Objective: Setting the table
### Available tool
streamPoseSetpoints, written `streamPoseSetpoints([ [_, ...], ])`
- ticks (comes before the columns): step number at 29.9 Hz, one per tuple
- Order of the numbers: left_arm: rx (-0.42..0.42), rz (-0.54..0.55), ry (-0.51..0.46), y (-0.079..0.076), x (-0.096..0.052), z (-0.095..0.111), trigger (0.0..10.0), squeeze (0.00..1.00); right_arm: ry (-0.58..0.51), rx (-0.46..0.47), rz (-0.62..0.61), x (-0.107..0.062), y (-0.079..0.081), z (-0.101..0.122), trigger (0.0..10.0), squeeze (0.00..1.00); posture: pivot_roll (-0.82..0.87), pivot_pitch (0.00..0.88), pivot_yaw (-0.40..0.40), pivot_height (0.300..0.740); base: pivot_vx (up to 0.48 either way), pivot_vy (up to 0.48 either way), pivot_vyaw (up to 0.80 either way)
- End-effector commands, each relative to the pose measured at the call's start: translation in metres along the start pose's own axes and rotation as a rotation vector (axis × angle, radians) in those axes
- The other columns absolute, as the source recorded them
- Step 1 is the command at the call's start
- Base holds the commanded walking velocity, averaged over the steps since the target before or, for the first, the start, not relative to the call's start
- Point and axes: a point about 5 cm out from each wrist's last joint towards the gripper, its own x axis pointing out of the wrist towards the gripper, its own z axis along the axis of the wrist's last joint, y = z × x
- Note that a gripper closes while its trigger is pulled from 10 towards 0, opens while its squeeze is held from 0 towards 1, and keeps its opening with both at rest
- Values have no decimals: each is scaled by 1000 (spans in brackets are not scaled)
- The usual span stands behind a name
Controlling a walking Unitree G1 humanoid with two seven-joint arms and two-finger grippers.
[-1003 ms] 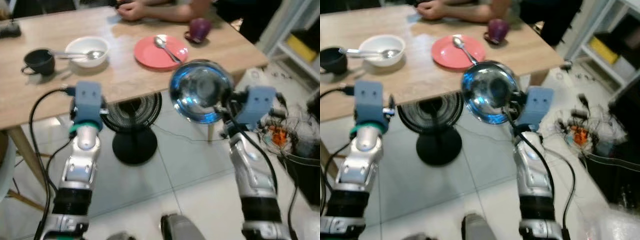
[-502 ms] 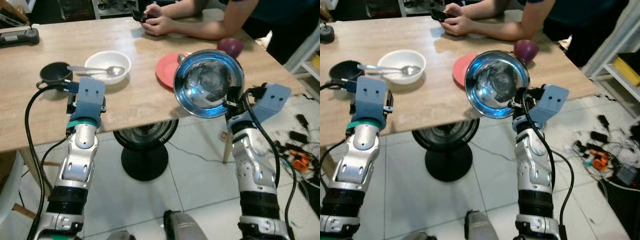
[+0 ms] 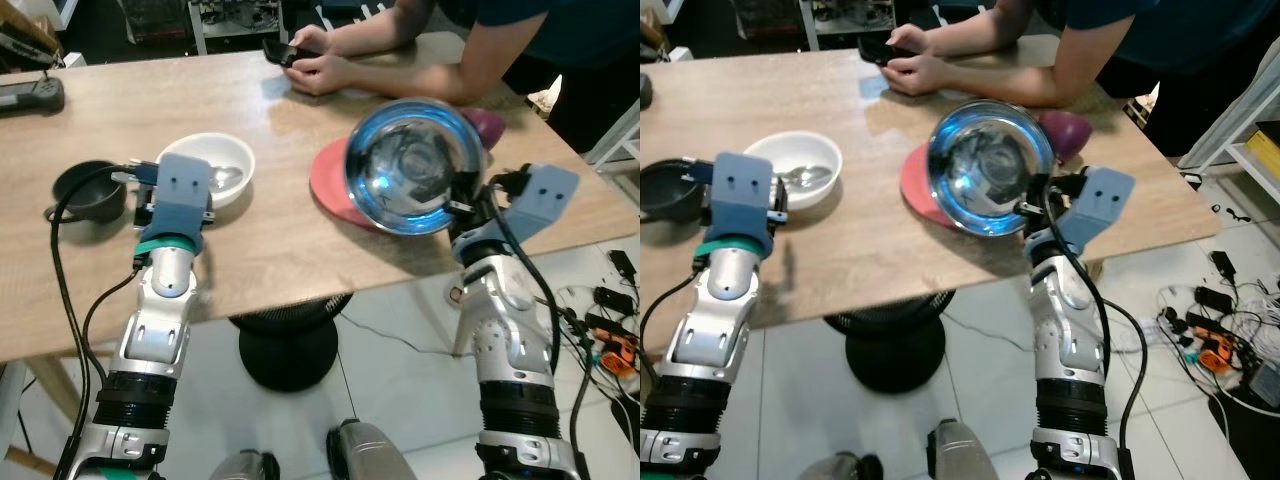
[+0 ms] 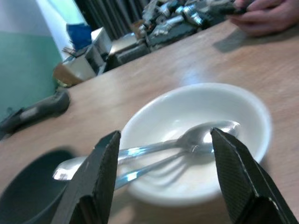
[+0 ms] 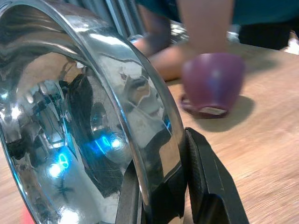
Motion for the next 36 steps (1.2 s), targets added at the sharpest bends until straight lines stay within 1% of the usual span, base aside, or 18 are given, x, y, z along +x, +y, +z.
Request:
streamPoseSetpoints([
  [1, 17, 2, 17, 2, -1, -6, 10000, 0, -23, 5, 10, 1, 3, 5, 10000, 0, -186, 0, 49, 740, 386, 0, 0],
  [3, 17, 2, 17, 2, -1, -6, 10000, 0, -23, 5, 10, 1, 3, 5, 10000, 0, -186, 0, 49, 740, 386, 0, 0],
  [11, 2, -7, 4, -1, -3, -5, 10000, 0, -21, -3, 14, 1, 3, 5, 10000, 0, -184, 0, 49, 740, 0, 0, 0],
  [20, -13, -25, 3, -2, -5, -4, 10000, 0, -7, -8, 40, 2, 8, 4, 10000, 0, -178, 0, 45, 740, 0, 0, 0],
  [23, 9, -45, -47, 0, -5, 2, 10000, 0, -7, 14, 53, 2, 11, 5, 10000, 0, -176, 0, 43, 740, 0, 0, 0],
  [24, 9, -45, -47, 0, -5, 2, 10000, 0, -7, 14, 53, 2, 11, 5, 10000, 0, -176, 0, 43, 740, 0, 0, 0],
  [25, 54, -100, -127, 3, -4, 13, 10000, 0, 6, 24, 61, 4, 14, 6, 10000, 0, -170, 0, 39, 740, 0, 0, 0],
  [26, 54, -100, -127, 3, -4, 13, 10000, 0, 6, 24, 61, 4, 14, 6, 10000, 0, -170, 0, 39, 740, 0, 0, 0],
  [27, 72, -139, -162, 4, -3, 19, 10000, 0, 17, 24, 63, 5, 15, 5, 10000, 0, -165, 0, 36, 740, 0, 0, 0],
  [28, 77, -206, -195, 4, -3, 26, 10000, 0, 48, 38, 62, 7, 16, 4, 10000, 0, -157, 0, 31, 740, 0, 0, 0],
  [29, 77, -206, -195, 4, -3, 26, 10000, 0, 48, 38, 62, 7, 16, 4, 10000, 0, -157, 0, 31, 740, 0, 0, 0],
  [31, 64, -296, -211, 4, -3, 33, 10000, 0, 97, 35, 57, 11, 17, 1, 10000, 0, -154, 0, 30, 740, 0, 0, 0],
  [32, 64, -296, -211, 4, -3, 33, 10000, 0, 97, 35, 57, 11, 17, 1, 10000, 0, -154, 0, 30, 740, 0, 0, 0],
  [33, 66, -370, -231, 5, -4, 39, 10000, 0, 124, 72, 47, 16, 18, 1, 10000, 0, -147, 0, 26, 740, 0, 0, 0],
  [34, 86, -456, -259, 5, -8, 45, 10000, 0, 149, 102, 32, 22, 19, 2, 10000, 0, -145, 0, 26, 740, 0, 0, 0],
  [35, 86, -456, -259, 5, -8, 45, 10000, 0, 149, 102, 32, 22, 19, 2, 10000, 0, -145, 0, 26, 740, 0, 0, 0],
  [36, 111, -540, -283, 5, -13, 50, 10000, 0, 163, 183, 9, 31, 18, 6, 10000, 0, -137, 7, 22, 740, 0, 0, 0],
])
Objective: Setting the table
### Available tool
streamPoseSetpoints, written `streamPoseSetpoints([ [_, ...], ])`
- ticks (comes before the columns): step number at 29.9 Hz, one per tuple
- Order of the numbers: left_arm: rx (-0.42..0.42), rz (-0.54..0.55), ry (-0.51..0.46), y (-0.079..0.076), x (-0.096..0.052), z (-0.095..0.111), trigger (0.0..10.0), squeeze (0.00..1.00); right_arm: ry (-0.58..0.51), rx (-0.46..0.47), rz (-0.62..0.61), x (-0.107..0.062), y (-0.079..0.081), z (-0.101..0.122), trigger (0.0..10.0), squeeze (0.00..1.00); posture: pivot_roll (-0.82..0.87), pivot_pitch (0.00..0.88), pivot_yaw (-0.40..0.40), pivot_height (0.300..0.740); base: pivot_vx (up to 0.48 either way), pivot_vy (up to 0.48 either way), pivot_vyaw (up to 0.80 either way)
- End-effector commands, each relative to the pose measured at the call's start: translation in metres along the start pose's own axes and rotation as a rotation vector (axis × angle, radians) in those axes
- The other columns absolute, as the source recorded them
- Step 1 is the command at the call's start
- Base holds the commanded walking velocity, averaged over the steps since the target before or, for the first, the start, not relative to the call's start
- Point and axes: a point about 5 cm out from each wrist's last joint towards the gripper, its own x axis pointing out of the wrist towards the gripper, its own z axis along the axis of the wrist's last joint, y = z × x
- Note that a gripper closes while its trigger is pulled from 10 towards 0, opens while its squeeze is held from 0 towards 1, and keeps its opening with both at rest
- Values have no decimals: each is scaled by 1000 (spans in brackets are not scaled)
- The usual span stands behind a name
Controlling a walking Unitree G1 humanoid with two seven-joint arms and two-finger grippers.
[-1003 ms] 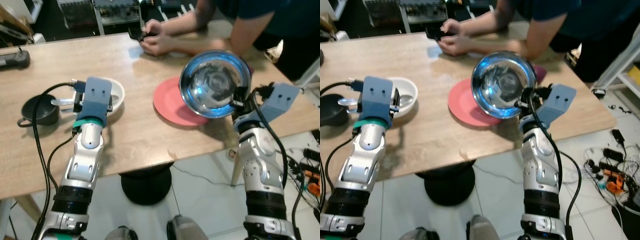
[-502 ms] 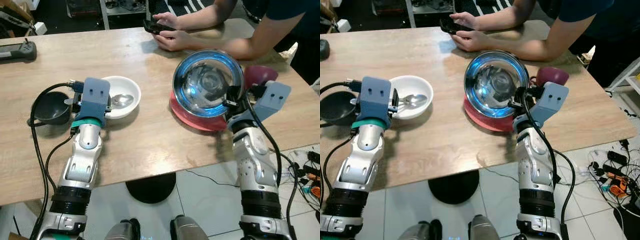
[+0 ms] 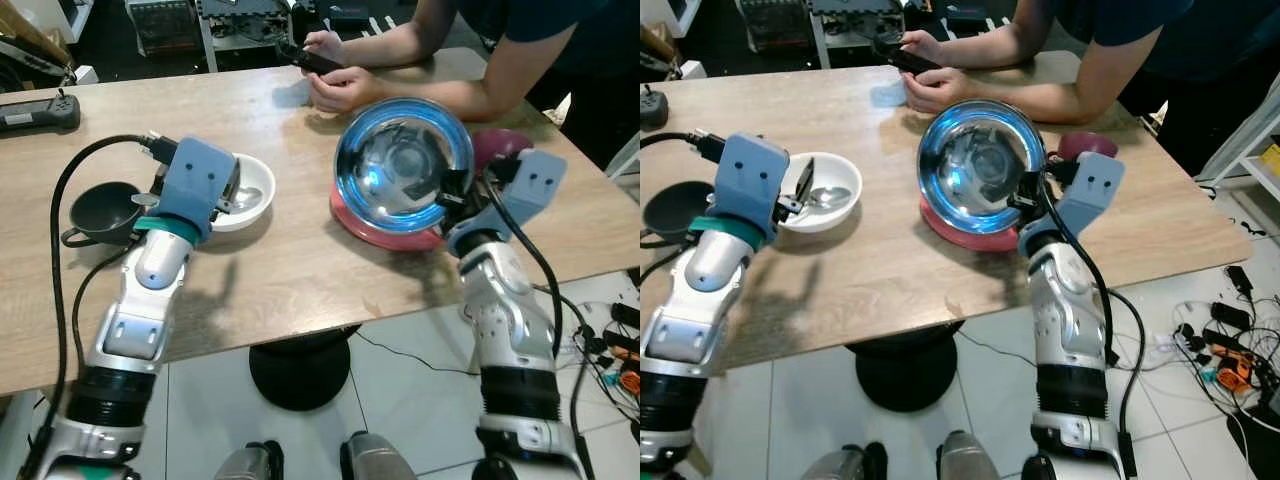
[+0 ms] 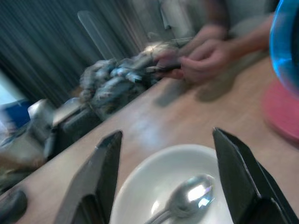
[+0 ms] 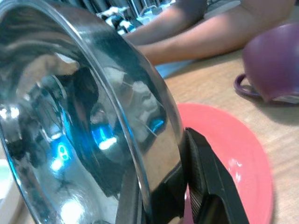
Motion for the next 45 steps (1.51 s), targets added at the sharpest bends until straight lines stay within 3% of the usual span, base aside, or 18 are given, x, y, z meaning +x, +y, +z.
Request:
streamPoseSetpoints([
  [1, -5, -81, -11, -6, -2, 4, 10000, 0, -4, 57, -20, 4, -2, 6, 10000, 0, -137, 7, 22, 740, 0, 0, 0],
  [3, -1, -202, -49, -12, -10, 14, 10000, 0, -15, 200, -67, 19, -5, 19, 10000, 0, -129, 17, 16, 740, 0, 0, 0],
  [4, -1, -202, -49, -12, -10, 14, 10000, 0, -15, 200, -67, 19, -5, 19, 10000, 0, -129, 17, 16, 740, 0, 0, 0],
  [7, -35, -258, -76, -20, -17, 22, 10000, 0, -67, 327, -188, 30, -21, 35, 10000, 0, -118, 29, 5, 740, 0, 0, 0],
  [11, -40, -277, -72, -24, -21, 22, 10000, 0, -47, 377, -247, 33, -31, 36, 10000, 0, -113, 36, -1, 740, 0, 0, 0],
  [13, -50, -289, -67, -24, -27, 22, 10000, 0, -37, 394, -393, 30, -58, 38, 10000, 0, -107, 50, -7, 740, 0, 0, 0],
  [14, -50, -289, -67, -24, -27, 22, 10000, 0, -37, 394, -393, 30, -58, 38, 10000, 0, -107, 50, -7, 740, 0, 0, 0],
  [17, -59, -289, -63, -24, -29, 22, 10000, 0, -83, 421, -482, 25, -82, 46, 10000, 0, -106, 61, -6, 740, 0, 0, 0],
  [25, -75, -316, -51, -28, -34, 23, 10000, 0, -178, 462, -542, 21, -107, 66, 10000, 0, -102, 71, -5, 740, 0, 0, 0],
  [29, -84, -326, -46, -30, -35, 24, 10000, 0, -205, 465, -507, 21, -108, 73, 10000, 0, -108, 75, -4, 740, 0, 0, 0],
  [37, -93, -328, -34, -34, -33, 22, 10000, 0, -248, 446, -318, 22, -91, 86, 10000, 0, -120, 73, 1, 740, 0, 0, 0],
  [43, -96, -328, -30, -36, -32, 21, 10000, 0, -311, 410, -324, 17, -97, 96, 10000, 0, -121, 71, 2, 740, 0, 0, 0],
  [45, -99, -328, -27, -36, -32, 21, 10000, 0, -338, 384, -360, 13, -106, 100, 10000, 0, -125, 69, 4, 740, 0, 0, 0],
])
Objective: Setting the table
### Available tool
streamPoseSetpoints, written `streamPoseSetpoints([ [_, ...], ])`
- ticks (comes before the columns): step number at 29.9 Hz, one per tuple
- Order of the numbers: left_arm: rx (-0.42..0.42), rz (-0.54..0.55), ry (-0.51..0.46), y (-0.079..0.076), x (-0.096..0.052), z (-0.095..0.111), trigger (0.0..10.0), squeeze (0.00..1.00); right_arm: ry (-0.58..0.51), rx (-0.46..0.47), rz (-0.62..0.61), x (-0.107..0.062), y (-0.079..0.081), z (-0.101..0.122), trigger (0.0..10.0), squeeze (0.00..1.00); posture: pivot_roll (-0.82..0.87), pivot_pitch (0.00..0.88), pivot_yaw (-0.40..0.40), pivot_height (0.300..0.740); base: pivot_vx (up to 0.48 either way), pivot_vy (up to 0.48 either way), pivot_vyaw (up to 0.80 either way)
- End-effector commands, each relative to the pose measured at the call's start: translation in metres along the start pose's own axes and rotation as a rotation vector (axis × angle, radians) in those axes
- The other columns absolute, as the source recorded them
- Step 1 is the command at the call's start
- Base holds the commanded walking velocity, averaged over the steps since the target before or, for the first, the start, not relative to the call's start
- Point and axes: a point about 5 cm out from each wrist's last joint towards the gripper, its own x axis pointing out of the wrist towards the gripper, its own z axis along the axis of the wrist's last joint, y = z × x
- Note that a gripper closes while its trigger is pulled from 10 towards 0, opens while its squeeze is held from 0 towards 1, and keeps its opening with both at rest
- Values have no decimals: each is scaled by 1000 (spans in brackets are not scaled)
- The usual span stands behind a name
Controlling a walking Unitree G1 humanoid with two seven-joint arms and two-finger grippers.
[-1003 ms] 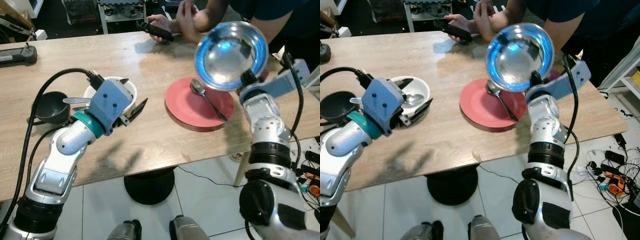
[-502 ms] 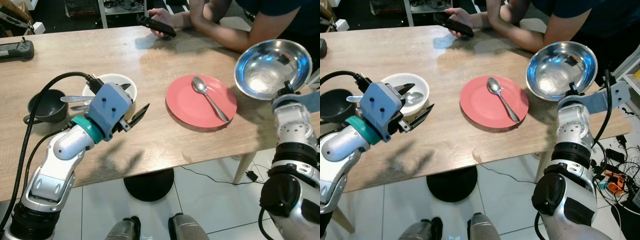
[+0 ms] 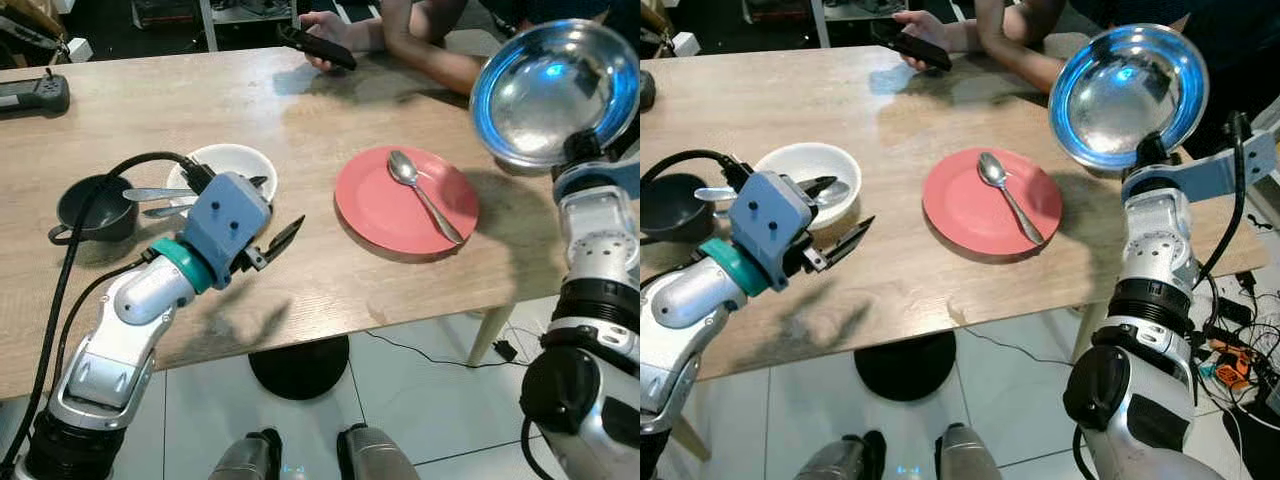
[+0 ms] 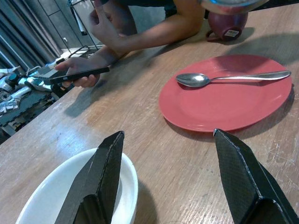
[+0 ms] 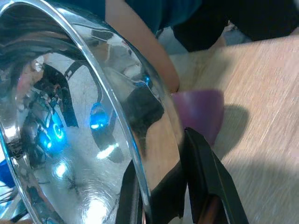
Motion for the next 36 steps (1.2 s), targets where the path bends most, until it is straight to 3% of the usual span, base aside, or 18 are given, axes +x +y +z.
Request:
streamPoseSetpoints([
  [1, -5, -8, 19, -3, 1, -3, 10000, 0, -84, -62, -62, 1, -17, 19, 10000, 0, -128, 68, 4, 740, 0, 0, 0],
  [3, -5, -8, 19, -3, 1, -3, 10000, 0, -84, -62, -62, 1, -17, 19, 10000, 0, -128, 68, 4, 740, 0, 0, 0],
  [4, -8, -9, 21, -3, 1, -3, 10000, 0, -105, -97, -117, 1, -29, 26, 10000, 0, -129, 66, 5, 740, 0, 0, 0],
  [5, -8, -9, 21, -3, 1, -3, 10000, 0, -105, -97, -117, 1, -29, 26, 10000, 0, -129, 66, 5, 740, 0, 0, 0],
  [6, -10, -9, 23, -4, 2, -3, 10000, 0, -115, -111, -190, 0, -46, 31, 10000, 0, -132, 65, 6, 740, 0, 0, 0],
  [8, -10, -9, 23, -4, 2, -3, 10000, 0, -115, -111, -190, 0, -46, 31, 10000, 0, -132, 65, 6, 740, 0, 0, 0],
  [9, -11, -9, 25, -4, 2, -4, 10000, 0, -104, -118, -260, -2, -61, 32, 10000, 0, -132, 65, 7, 740, 0, 0, 0],
  [10, -11, -9, 25, -4, 2, -4, 10000, 0, -104, -118, -260, -2, -61, 32, 10000, 0, -132, 65, 7, 740, 0, 0, 0],
  [11, -11, -9, 27, -4, 2, -5, 10000, 0, -53, -94, -290, -4, -71, 23, 10000, 0, -134, 63, 8, 740, 0, 0, 0],
  [12, -11, -9, 27, -4, 2, -5, 10000, 0, -53, -94, -290, -4, -71, 23, 10000, 0, -134, 63, 8, 740, 0, 0, 0],
  [14, -13, -9, 33, -5, 2, -6, 10000, 0, 84, -99, -269, -9, -76, -2, 10000, 0, -131, 64, 7, 740, 0, 0, 0],
  [19, -16, -7, 37, -5, 2, -7, 10000, 0, 177, -140, -288, -17, -85, -23, 10000, 0, -132, 63, 4, 740, 0, 0, 0],
  [20, -16, -7, 39, -5, 1, -8, 10000, 0, 202, -143, -303, -20, -90, -29, 10000, 137, -132, 62, 3, 740, 0, 0, 0],
  [21, -16, -7, 39, -5, 1, -8, 10000, 0, 202, -143, -303, -20, -90, -29, 10000, 137, -132, 62, 3, 740, 0, 0, 0],
  [22, -16, -6, 41, -5, 1, -8, 10000, 0, 213, -143, -313, -22, -93, -32, 10000, 471, -131, 63, 4, 740, 0, 0, 0],
  [23, -17, -6, 43, -6, 1, -8, 10000, 0, 214, -139, -309, -22, -93, -34, 10000, 1000, -135, 61, 7, 740, 0, 0, 0],
  [31, -18, -6, 42, -6, 3, -9, 10000, 0, 103, -132, -296, -17, -87, -20, 10000, 1000, -134, 59, 5, 740, 0, 0, 0],
  [36, -21, -7, 46, -7, 2, -10, 10000, 0, -83, -125, -249, -12, -75, 16, 10000, 1000, -136, 60, 8, 740, 0, 0, 0],
])
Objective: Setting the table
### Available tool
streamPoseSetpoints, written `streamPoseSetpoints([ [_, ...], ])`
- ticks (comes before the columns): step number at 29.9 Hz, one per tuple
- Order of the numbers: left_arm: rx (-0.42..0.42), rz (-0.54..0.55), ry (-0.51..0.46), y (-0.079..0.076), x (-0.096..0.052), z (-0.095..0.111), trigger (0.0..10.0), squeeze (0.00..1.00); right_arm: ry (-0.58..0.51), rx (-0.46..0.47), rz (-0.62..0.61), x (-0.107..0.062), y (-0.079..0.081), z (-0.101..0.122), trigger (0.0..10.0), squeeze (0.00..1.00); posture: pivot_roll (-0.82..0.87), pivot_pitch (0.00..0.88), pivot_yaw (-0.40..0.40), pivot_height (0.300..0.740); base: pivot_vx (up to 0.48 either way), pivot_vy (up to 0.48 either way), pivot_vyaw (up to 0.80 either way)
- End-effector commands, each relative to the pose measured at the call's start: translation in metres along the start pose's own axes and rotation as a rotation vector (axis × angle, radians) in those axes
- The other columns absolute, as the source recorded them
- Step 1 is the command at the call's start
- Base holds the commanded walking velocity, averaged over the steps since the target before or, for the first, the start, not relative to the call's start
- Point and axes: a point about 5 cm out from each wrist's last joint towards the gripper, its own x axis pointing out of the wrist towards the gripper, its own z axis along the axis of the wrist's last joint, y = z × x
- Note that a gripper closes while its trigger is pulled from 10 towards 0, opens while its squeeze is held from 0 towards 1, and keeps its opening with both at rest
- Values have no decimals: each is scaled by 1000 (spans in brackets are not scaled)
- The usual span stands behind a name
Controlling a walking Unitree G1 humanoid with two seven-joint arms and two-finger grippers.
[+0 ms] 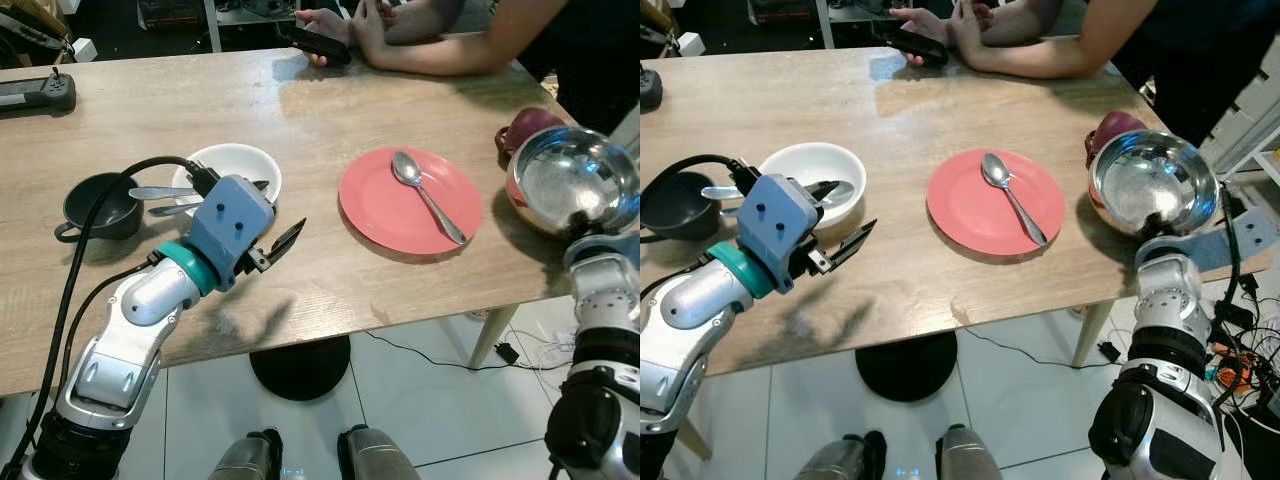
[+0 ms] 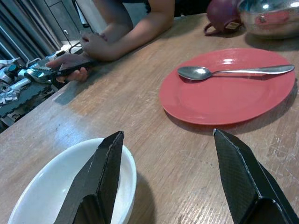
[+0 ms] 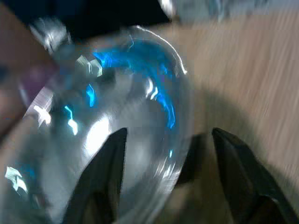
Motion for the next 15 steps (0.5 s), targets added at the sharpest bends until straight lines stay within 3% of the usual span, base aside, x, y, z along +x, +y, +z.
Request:
streamPoseSetpoints([
  [1, -4, -12, 22, -4, 1, -4, 10000, 0, -95, 10, 20, 1, 6, 22, 10000, 1000, -138, 61, 9, 740, 0, 0, 0],
  [2, -4, -12, 22, -4, 1, -4, 10000, 0, -95, 10, 20, 1, 6, 22, 10000, 1000, -138, 61, 9, 740, 0, 0, 0],
  [3, -5, -13, 22, -4, 1, -5, 10000, 0, -124, 10, 49, 0, 11, 29, 10000, 863, -139, 59, 11, 740, 0, 0, 0],
  [4, -7, -15, 20, -5, 2, -5, 10000, 0, -161, 4, 92, -2, 19, 38, 10000, 0, -142, 58, 12, 740, 0, 0, 0],
  [7, -5, -19, 19, -6, 3, -5, 10000, 0, -247, -21, 209, -8, 41, 57, 10000, 0, -144, 56, 14, 740, 0, 0, 0],
  [8, -5, -19, 19, -6, 3, -5, 10000, 0, -247, -21, 209, -8, 41, 57, 10000, 0, -144, 56, 14, 740, 0, 0, 0],
  [10, -8, -18, 15, -6, 4, -4, 10000, 0, -312, -124, 321, -18, 62, 66, 10000, 0, -146, 53, 16, 740, 0, 0, 0],
  [12, -9, -17, 14, -6, 4, -4, 10000, 0, -333, -166, 357, -21, 69, 66, 10000, 0, -146, 53, 16, 740, 0, 0, 0],
  [13, -31, 34, 15, -5, 7, -5, 10000, 0, -375, -346, 478, -38, 90, 55, 10000, 0, -145, 48, 16, 740, 0, 0, 0],
  [15, -43, 66, 17, -5, 8, -5, 10000, 0, -383, -400, 519, -45, 96, 48, 10000, 0, -145, 48, 16, 740, 0, 0, 0],
])
